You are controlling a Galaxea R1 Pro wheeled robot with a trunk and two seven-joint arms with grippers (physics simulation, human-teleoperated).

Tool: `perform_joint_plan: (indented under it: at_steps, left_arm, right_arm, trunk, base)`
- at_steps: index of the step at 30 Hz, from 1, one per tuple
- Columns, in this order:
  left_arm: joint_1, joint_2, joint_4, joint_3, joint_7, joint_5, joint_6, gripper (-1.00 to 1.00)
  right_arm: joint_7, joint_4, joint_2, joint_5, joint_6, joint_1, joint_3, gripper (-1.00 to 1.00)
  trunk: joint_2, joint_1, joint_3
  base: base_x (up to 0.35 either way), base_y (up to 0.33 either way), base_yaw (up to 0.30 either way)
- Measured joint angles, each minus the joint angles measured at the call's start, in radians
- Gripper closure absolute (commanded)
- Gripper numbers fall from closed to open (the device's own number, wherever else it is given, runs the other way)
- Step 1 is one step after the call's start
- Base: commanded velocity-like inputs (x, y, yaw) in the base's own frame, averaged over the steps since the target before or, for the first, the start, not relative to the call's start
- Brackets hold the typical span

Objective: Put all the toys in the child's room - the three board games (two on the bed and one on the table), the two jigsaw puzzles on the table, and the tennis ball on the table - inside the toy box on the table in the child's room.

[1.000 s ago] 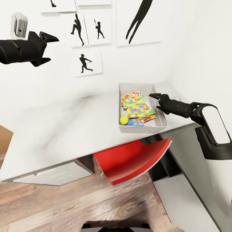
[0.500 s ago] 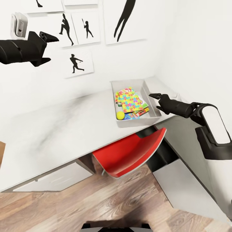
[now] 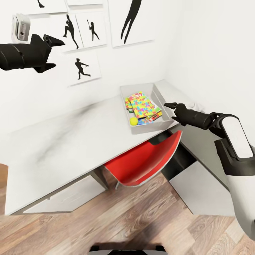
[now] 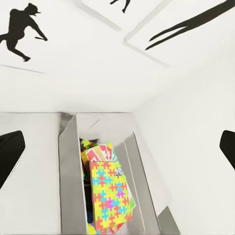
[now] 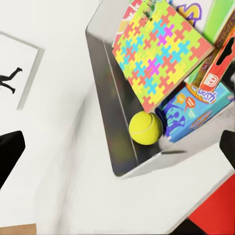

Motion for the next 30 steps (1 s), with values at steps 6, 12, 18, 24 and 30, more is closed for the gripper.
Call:
perform_joint_plan:
  at_steps: [6,12,18,24,30]
  left_arm:
    - [0.000,0.000,0.000,-0.001,0.001,0.000,0.000,-1.00]
    - [0.000,0.000,0.000,-0.003,0.001,0.000,0.000,-1.00]
    - [0.001,0.000,0.000,-0.004,0.000,0.000,0.000,-1.00]
    - [0.000,0.000,0.000,-0.005,0.000,0.000,0.000,-1.00]
    - [0.000,0.000,0.000,-0.006,0.000,0.000,0.000,-1.00]
  right_arm:
    - [0.000,0.000,0.000,0.000,0.001,0.000,0.000,-1.00]
    - [0.000,0.000,0.000,0.000,0.001,0.000,0.000,-1.00]
    - [0.000,0.000,0.000,0.000,0.001,0.000,-0.001,-1.00]
    - [0.000,0.000,0.000,0.000,0.001,0.000,-0.001,-1.00]
    - [-0.001,0.000,-0.001,0.000,0.002,0.000,-0.007,-1.00]
  trunk:
    - [0.000,0.000,0.000]
    - [0.000,0.000,0.000]
    - [0.000,0.000,0.000]
    - [0.000,0.000,0.000]
    - [0.000,0.000,0.000]
  base:
    - [-0.238,0.244,-0.018]
    - [-0.280,0.189,-0.005]
    - [-0.299,0.154,-0.057]
    - [-0.305,0.143,-0.203]
    - [-0.187,0.094,-0.258]
